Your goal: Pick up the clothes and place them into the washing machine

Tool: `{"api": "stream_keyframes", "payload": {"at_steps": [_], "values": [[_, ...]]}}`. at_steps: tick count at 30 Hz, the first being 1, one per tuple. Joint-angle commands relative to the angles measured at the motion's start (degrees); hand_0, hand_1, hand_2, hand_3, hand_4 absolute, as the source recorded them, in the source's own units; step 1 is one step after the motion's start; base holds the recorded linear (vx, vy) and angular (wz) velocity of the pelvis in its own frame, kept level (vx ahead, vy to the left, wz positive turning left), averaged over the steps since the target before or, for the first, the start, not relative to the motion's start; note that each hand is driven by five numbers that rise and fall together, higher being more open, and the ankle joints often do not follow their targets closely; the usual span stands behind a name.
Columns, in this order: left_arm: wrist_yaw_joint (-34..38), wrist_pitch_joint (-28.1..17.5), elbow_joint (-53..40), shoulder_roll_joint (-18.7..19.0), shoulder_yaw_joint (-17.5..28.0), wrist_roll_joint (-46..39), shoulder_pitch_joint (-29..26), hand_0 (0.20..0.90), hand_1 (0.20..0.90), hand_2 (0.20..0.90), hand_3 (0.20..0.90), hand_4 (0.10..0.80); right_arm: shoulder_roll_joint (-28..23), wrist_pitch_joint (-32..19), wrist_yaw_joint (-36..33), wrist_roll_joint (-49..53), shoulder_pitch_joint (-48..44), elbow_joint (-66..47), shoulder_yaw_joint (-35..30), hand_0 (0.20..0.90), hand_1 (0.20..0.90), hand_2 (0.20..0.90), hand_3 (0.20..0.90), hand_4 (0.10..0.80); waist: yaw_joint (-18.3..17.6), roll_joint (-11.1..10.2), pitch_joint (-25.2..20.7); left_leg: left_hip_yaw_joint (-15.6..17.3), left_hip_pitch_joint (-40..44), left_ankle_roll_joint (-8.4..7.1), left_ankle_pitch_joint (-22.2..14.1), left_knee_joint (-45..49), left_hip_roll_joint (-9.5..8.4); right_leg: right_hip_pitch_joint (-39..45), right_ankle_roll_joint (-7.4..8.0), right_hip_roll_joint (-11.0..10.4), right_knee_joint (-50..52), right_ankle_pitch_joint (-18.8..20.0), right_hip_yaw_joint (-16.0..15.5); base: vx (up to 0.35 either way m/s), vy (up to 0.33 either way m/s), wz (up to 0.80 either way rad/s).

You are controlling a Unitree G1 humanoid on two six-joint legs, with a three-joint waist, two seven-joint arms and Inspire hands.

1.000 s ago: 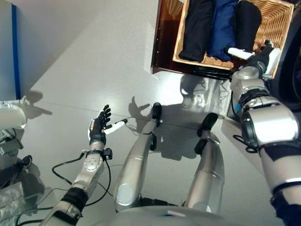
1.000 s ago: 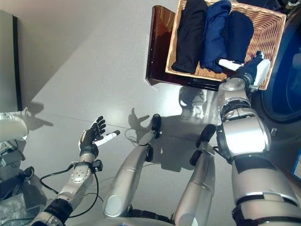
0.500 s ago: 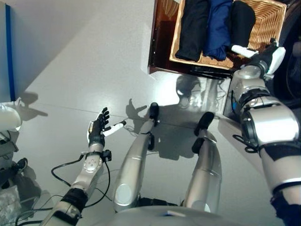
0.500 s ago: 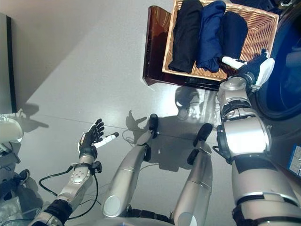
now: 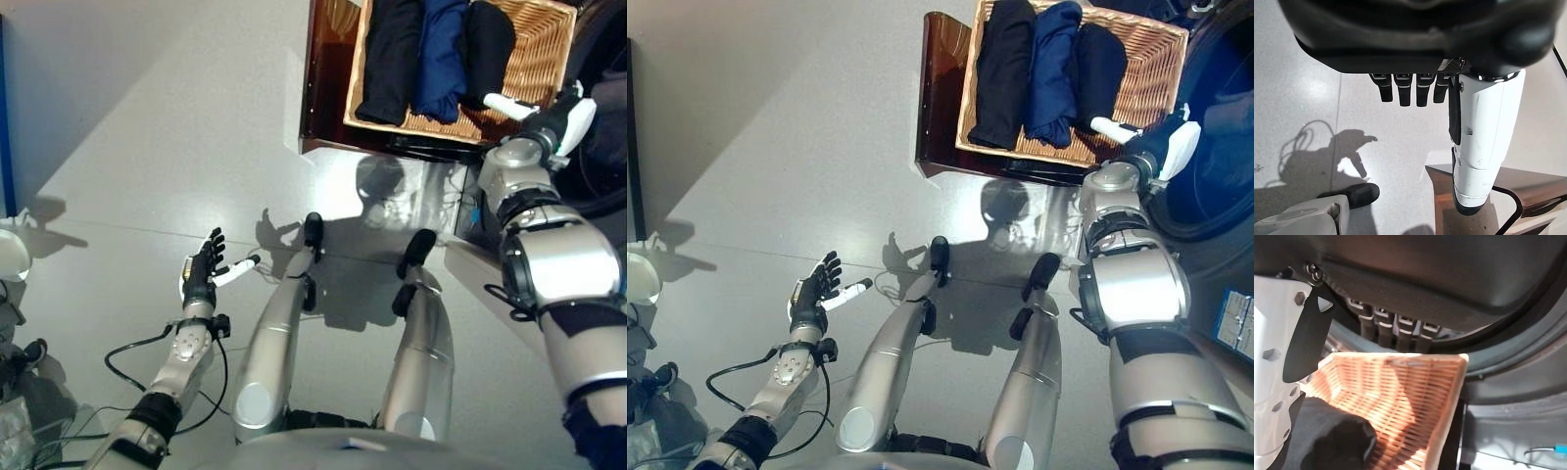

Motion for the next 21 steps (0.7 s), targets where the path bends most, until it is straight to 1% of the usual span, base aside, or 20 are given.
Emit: {"api": "stream_keyframes", "payload": {"at_steps": [1,9,12,21], "values": [[2.3,-3.4,-1.5,4.4,3.1,0.3,3.6,0.9,0.9,0.9,0.9,0.8,-6.4,-2.1,-3.0,-0.5,-4.1,-2.5,4.7,0.9,0.9,0.9,0.9,0.8,2.1,1.6,-0.6,0.6,-4.0,-4.82,-9.7,7.9,0.87,1.3,1.22,0.3,3.0,-8.3,-0.9,0.032,0.011,0.01],[2.7,-3.9,-1.9,4.4,2.8,0.3,3.0,0.9,0.9,0.9,0.9,0.8,-8.1,-1.9,-2.8,-0.8,-6.3,-2.4,6.6,0.9,0.9,0.9,0.9,0.8,2.7,1.9,-1.0,0.7,-4.6,-4.55,-9.9,7.8,0.35,1.2,1.63,-0.3,2.6,-8.1,-0.8,0.053,0.022,0.02],[3.0,-4.0,-1.8,4.1,2.7,0.2,2.1,0.9,0.9,0.9,0.9,0.8,-7.9,-1.9,-2.6,-0.9,-7.3,-2.7,7.5,0.9,0.9,0.9,0.9,0.8,2.8,1.7,-1.0,0.7,-4.8,-4.48,-9.8,7.5,0.04,1.2,1.75,-0.4,2.3,-8.1,-0.9,0.055,0.026,0.03],[2.9,-4.6,-2.2,4.2,3.1,-0.5,2.1,0.9,0.9,0.9,0.9,0.8,-8.6,-1.7,-2.0,-0.9,-10.2,-1.7,8.8,0.9,0.9,0.9,0.9,0.8,3.9,1.4,-1.5,0.2,-5.5,-4.61,-9.3,6.9,-0.73,1.1,1.74,-0.7,1.9,-7.7,-1.4,0.014,0.007,0.05]]}}
